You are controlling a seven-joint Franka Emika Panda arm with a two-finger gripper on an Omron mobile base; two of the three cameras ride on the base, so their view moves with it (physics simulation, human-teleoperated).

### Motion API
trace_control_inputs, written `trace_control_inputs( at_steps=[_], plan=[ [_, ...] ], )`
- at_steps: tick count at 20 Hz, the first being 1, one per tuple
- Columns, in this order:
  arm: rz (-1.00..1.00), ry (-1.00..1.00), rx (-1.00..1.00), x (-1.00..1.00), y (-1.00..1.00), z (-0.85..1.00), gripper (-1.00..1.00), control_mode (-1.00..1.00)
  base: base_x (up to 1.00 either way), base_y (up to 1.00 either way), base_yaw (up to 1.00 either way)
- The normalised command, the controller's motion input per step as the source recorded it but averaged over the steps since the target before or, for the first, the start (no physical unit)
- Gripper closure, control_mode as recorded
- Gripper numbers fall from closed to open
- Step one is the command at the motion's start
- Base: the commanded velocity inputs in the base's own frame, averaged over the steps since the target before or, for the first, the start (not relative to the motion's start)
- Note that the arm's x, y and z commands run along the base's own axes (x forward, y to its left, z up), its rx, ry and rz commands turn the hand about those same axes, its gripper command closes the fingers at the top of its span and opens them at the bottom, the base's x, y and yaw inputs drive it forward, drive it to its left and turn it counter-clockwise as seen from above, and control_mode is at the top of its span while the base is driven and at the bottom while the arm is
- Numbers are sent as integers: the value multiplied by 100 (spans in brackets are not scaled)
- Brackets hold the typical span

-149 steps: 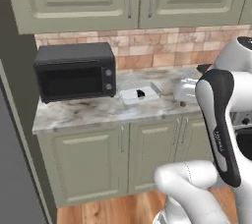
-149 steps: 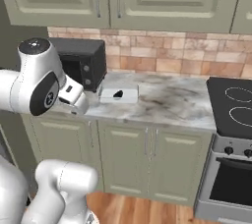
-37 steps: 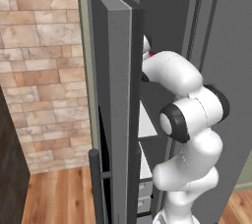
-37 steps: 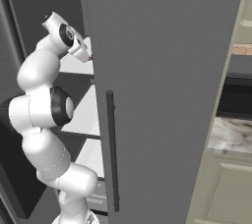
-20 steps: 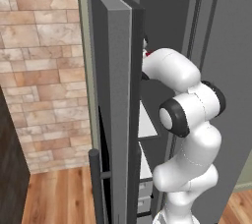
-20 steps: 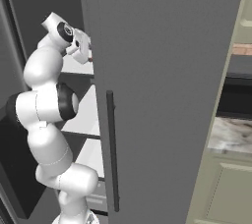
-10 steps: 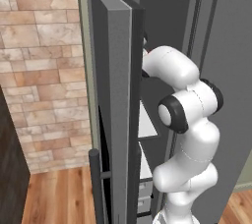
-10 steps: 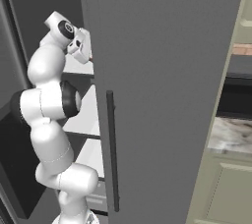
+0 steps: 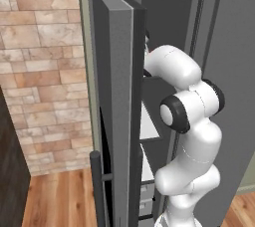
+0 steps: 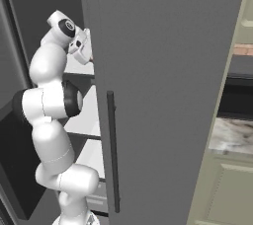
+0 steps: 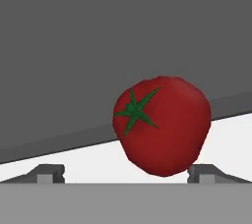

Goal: Take the tomato and eggplant out of the freezer and place them in the tupperware container on the counter. Then put the tupperware containing the vegetables back in the freezer.

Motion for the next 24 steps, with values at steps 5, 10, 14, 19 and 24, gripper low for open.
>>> trace_control_inputs(
  at_steps=[5, 10, 14, 19, 24],
  plan=[
    [-11, 0, 0, -30, -24, 0, -100, -100, 0, 0, 0],
    [-9, 0, 0, -13, -28, 0, -100, -100, 0, 0, 0],
    [-6, 0, 0, 0, -19, 0, -100, -100, 0, 0, 0],
    [-5, 0, 0, 0, -6, 0, 100, -100, 0, 0, 0],
    [-4, 0, 0, -7, -12, 0, 100, -100, 0, 0, 0]
  ],
)
